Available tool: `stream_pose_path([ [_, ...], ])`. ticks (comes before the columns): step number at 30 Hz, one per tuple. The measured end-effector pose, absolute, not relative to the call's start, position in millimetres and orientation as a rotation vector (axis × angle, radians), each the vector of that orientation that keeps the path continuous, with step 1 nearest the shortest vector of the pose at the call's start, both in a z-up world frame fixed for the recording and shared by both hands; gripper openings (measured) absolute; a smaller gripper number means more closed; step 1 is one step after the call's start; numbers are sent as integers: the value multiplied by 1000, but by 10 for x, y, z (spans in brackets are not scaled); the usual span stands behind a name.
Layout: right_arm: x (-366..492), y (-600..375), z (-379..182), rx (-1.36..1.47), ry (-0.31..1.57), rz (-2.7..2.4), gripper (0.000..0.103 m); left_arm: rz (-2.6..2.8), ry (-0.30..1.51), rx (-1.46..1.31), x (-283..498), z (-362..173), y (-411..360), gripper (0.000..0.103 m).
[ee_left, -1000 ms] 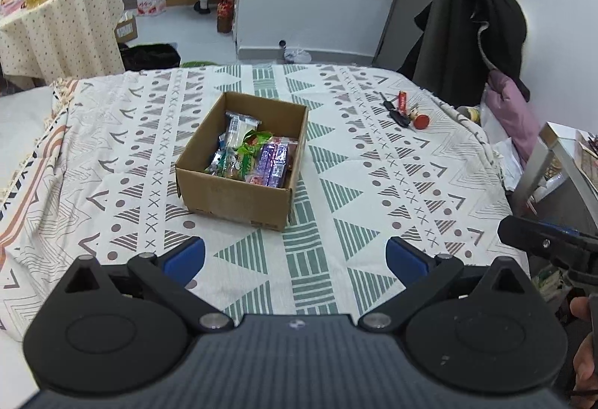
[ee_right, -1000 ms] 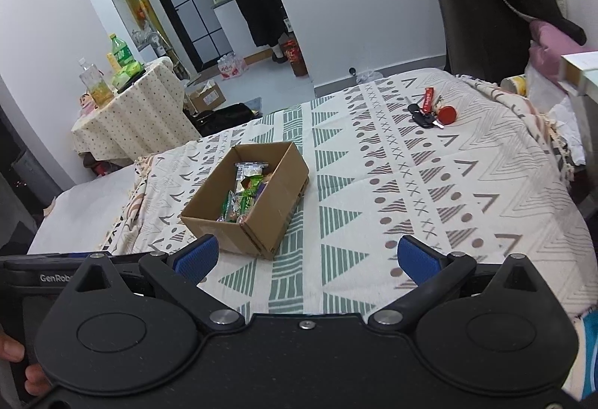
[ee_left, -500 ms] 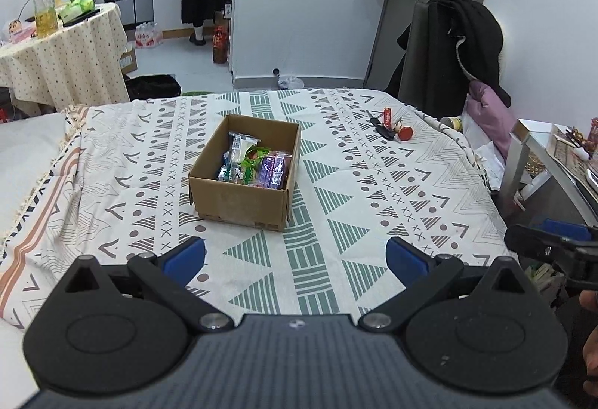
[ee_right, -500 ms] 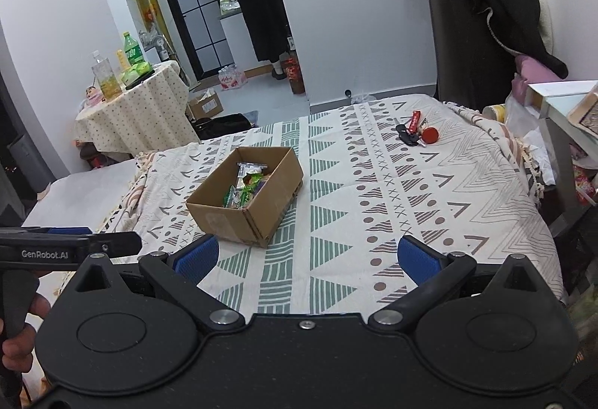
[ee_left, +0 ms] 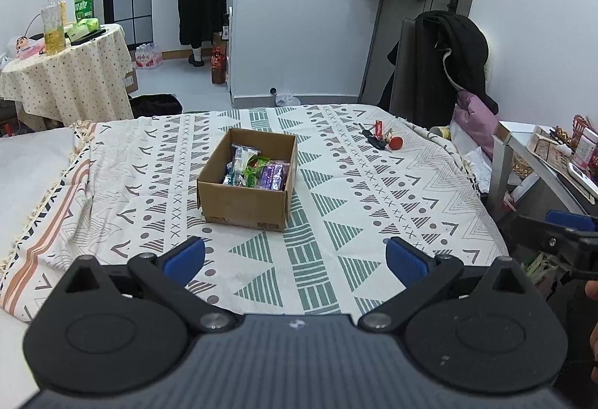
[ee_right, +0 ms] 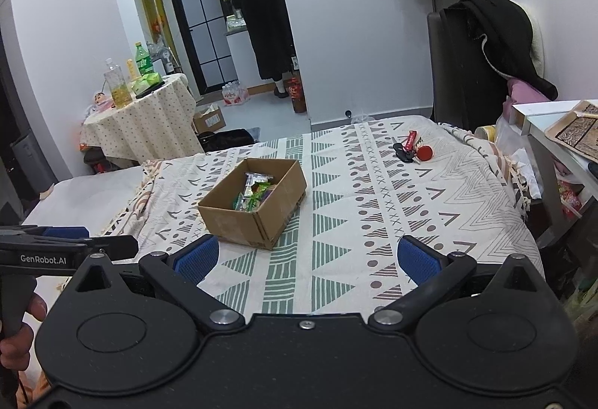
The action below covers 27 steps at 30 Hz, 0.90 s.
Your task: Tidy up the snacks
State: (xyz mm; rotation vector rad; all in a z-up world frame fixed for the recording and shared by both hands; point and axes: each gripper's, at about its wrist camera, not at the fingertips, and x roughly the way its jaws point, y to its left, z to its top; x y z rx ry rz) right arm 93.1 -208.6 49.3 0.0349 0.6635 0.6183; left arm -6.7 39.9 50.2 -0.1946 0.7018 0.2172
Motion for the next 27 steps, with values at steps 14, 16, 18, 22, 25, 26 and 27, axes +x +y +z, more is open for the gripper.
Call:
stream_pose_path([
  [14, 828, -2024, 525, 14, 649, 628, 103, 222, 668, -202, -208, 558, 416, 102],
  [16, 828, -2011, 530, 10, 646, 630, 103, 219, 667, -199, -201, 561, 419, 102],
  [18, 825, -2002, 528, 4, 645, 625, 103, 219, 668, -196, -192, 560, 423, 102],
  [22, 817, -1998, 523, 6, 649, 626, 103, 217, 671, -201, -174, 551, 430, 102],
  [25, 819, -1999, 522, 9, 650, 627, 103, 216, 671, -199, -173, 552, 429, 102],
  [26, 820, -1999, 524, 9, 650, 627, 103, 214, 672, -198, -170, 549, 431, 102],
  [27, 820, -1999, 522, 9, 650, 626, 103, 213, 672, -198, -166, 546, 431, 102],
])
